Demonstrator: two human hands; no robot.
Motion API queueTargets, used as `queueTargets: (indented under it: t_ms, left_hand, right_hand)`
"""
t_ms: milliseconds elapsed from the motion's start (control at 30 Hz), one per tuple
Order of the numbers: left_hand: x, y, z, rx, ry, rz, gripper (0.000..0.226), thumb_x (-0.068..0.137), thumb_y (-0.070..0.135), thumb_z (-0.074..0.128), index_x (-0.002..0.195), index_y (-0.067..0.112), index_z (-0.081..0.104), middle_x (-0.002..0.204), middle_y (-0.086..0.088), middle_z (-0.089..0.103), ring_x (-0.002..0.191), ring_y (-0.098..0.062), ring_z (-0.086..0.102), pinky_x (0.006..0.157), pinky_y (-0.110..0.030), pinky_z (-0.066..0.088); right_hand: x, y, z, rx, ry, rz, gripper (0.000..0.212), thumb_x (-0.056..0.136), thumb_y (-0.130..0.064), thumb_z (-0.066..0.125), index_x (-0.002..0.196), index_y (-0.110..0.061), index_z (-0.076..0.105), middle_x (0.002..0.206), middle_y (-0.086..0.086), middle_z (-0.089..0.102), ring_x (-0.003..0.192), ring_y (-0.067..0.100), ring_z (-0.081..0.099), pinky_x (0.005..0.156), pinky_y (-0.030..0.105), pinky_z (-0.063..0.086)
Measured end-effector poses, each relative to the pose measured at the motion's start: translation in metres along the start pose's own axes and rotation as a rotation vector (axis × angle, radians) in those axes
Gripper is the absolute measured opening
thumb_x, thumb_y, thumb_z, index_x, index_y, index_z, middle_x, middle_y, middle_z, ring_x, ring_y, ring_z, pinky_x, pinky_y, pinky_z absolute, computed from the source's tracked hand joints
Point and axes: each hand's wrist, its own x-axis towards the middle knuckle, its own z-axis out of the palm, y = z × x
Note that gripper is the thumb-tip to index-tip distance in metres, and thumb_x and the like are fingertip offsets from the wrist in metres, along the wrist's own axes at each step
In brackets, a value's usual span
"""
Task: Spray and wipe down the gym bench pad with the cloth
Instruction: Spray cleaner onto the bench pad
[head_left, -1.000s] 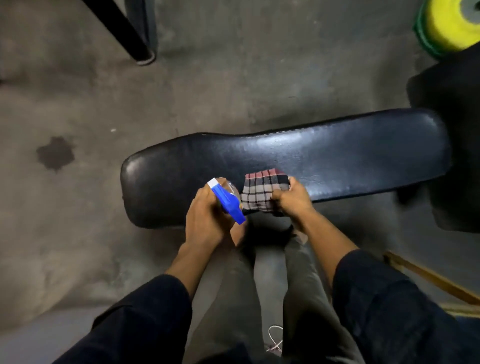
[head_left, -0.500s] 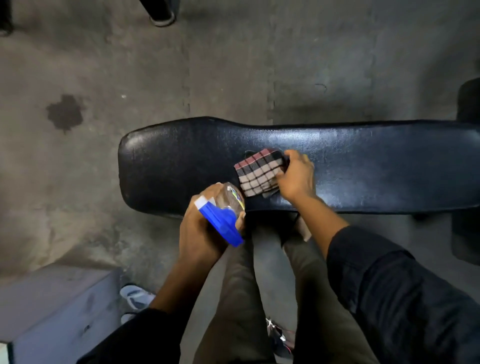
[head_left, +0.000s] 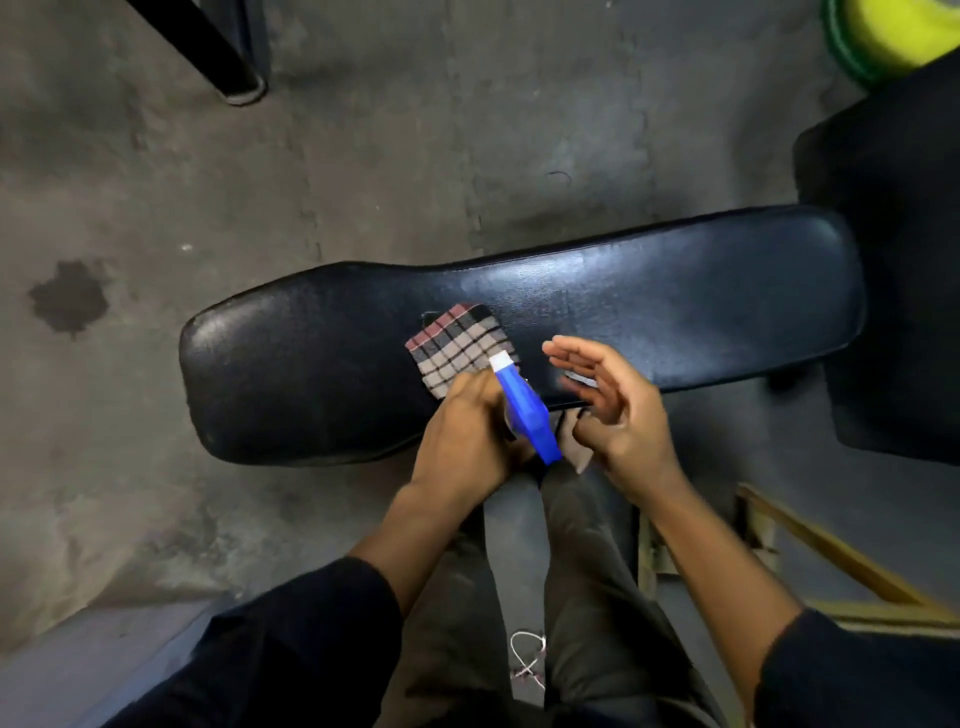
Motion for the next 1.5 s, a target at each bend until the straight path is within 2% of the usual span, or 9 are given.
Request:
queueTargets:
  t_ms: [233, 333, 500, 667, 767, 867, 1067, 1367, 1500]
  left_hand:
    - [0.031, 0.065, 0.013, 0.137, -0.196, 0.195, 0.031, 0.086, 0.031, 0.064, 0.109, 0.015, 0.078, 0.118, -0.011, 0.077, 0.115, -0.034, 0.069, 0.104, -0.045, 0.05]
    - [0.042, 0.087, 0.025, 0.194, -0.266, 0.291, 0.015, 0.085, 0.013, 0.07, 0.098, 0.014, 0.077, 0.105, -0.01, 0.077, 0.1, -0.035, 0.07, 0.092, -0.042, 0.051]
    - [0.05, 0.121, 0.057, 0.172, -0.259, 0.434, 0.021, 0.078, 0.03, 0.057, 0.085, 0.015, 0.07, 0.088, -0.008, 0.075, 0.084, -0.024, 0.062, 0.074, -0.031, 0.041]
    - [0.069, 0.125, 0.103, 0.18, -0.406, 0.37, 0.036, 0.08, 0.032, 0.071, 0.111, 0.014, 0.074, 0.103, -0.008, 0.078, 0.094, -0.028, 0.067, 0.078, -0.015, 0.03]
    - [0.088, 0.109, 0.12, 0.241, -0.53, 0.33, 0.066, 0.085, 0.037, 0.079, 0.147, 0.023, 0.059, 0.148, 0.002, 0.065, 0.13, -0.017, 0.057, 0.109, -0.015, 0.034]
    - [0.119, 0.08, 0.134, 0.354, -0.386, 0.337, 0.069, 0.092, 0.037, 0.073, 0.155, 0.018, 0.051, 0.166, -0.001, 0.047, 0.151, -0.024, 0.044, 0.129, -0.031, 0.03]
    - [0.223, 0.078, 0.178, 0.517, -0.045, 0.504, 0.063, 0.1, 0.044, 0.058, 0.156, 0.018, 0.048, 0.174, -0.005, 0.034, 0.161, -0.027, 0.033, 0.133, -0.049, 0.027]
    - [0.263, 0.062, 0.211, 0.672, 0.222, 0.593, 0.059, 0.104, 0.051, 0.046, 0.157, 0.026, 0.045, 0.179, 0.006, 0.023, 0.164, -0.017, 0.026, 0.134, -0.047, 0.019]
    - [0.263, 0.059, 0.214, 0.688, 0.257, 0.598, 0.058, 0.104, 0.053, 0.043, 0.156, 0.026, 0.046, 0.179, 0.008, 0.021, 0.165, -0.015, 0.025, 0.135, -0.044, 0.017]
  right_hand:
    - [-0.026, -0.017, -0.047, -0.1, 0.011, -0.223, 0.085, 0.067, -0.003, 0.07, 0.15, -0.02, 0.06, 0.151, -0.005, 0.066, 0.144, 0.02, 0.06, 0.121, 0.044, 0.048]
    - [-0.027, -0.009, -0.061, -0.163, 0.106, -0.274, 0.067, 0.072, -0.003, 0.081, 0.136, -0.017, 0.067, 0.137, 0.003, 0.071, 0.129, 0.025, 0.068, 0.112, 0.049, 0.054]
    - [-0.025, 0.012, -0.091, -0.233, 0.261, -0.294, 0.042, 0.083, -0.013, 0.083, 0.123, -0.011, 0.072, 0.119, 0.001, 0.072, 0.112, 0.022, 0.071, 0.1, 0.042, 0.057]
    - [-0.02, 0.048, -0.117, -0.19, 0.521, -0.206, 0.021, 0.088, -0.019, 0.071, 0.108, -0.015, 0.076, 0.1, -0.006, 0.072, 0.091, 0.011, 0.072, 0.087, 0.028, 0.057]
    - [-0.016, 0.076, -0.137, -0.159, 0.748, -0.123, 0.016, 0.093, -0.03, 0.067, 0.1, -0.017, 0.074, 0.095, -0.008, 0.071, 0.088, 0.009, 0.07, 0.084, 0.027, 0.055]
    - [-0.004, 0.109, -0.159, -0.173, 0.878, -0.07, 0.014, 0.093, -0.034, 0.067, 0.093, -0.021, 0.072, 0.089, -0.01, 0.068, 0.084, 0.006, 0.068, 0.082, 0.02, 0.05]
    - [0.043, 0.172, -0.192, -0.282, 0.958, 0.061, 0.01, 0.09, -0.011, 0.08, 0.083, -0.012, 0.072, 0.088, -0.003, 0.066, 0.079, 0.013, 0.064, 0.08, 0.011, 0.043]
    - [0.073, 0.206, -0.224, -0.268, 1.104, 0.108, 0.037, 0.093, -0.04, 0.072, 0.067, -0.028, 0.047, 0.072, -0.005, 0.049, 0.064, 0.015, 0.049, 0.068, 0.035, 0.04]
    - [0.064, 0.21, -0.212, -0.215, 1.086, 0.059, 0.026, 0.093, -0.043, 0.073, 0.077, -0.025, 0.063, 0.081, -0.006, 0.06, 0.075, 0.01, 0.063, 0.075, 0.022, 0.047]
